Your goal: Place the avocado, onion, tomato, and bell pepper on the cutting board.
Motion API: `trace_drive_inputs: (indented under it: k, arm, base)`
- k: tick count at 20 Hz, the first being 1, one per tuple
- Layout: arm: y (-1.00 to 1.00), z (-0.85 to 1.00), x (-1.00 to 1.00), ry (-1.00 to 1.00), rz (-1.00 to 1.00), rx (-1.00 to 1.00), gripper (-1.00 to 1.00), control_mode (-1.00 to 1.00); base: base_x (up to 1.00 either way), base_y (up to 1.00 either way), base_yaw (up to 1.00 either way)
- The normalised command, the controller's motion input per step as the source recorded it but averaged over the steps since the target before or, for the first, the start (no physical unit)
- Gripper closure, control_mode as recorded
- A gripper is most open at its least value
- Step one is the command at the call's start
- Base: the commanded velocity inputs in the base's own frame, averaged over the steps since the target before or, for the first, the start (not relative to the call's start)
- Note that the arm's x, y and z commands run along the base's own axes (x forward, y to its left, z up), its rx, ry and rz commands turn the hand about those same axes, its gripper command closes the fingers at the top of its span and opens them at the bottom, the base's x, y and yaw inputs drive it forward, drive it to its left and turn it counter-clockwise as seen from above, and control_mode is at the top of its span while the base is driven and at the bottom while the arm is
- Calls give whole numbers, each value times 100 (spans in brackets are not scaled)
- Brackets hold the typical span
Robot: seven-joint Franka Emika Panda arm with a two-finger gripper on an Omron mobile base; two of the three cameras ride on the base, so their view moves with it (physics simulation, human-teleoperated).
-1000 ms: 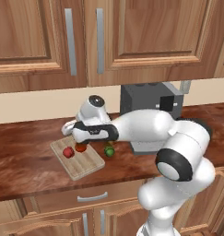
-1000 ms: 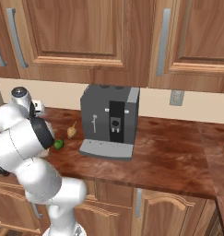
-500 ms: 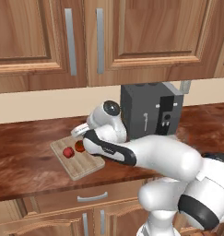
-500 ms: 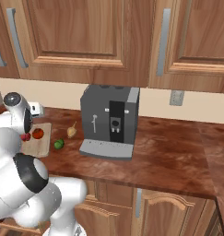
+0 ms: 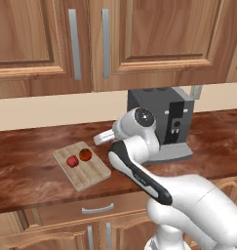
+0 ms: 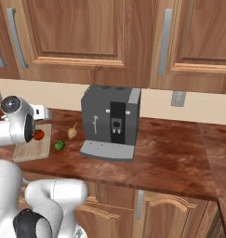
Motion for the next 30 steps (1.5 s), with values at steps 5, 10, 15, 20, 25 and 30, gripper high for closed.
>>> trace_drive_inputs:
  k: [5,10,15,20,25,30]
  arm:
    - [-54,60,-29,0,-26,0,-100,-100]
    - [-55,49,-33,0,-29,1,-100,-100]
    - [-23,22,-3,3,-11,6,-100,-100]
    - [-15,6,0,10,3,15,-100,-100]
    - [-6,2,0,19,12,18,-100,-100]
    - [0,-3,0,11,5,4,-100,-100]
  base:
    - [0,0,0]
    - [0,0,0]
    - [0,0,0]
    - [0,0,0]
    - [0,0,0]
    - [0,0,0]
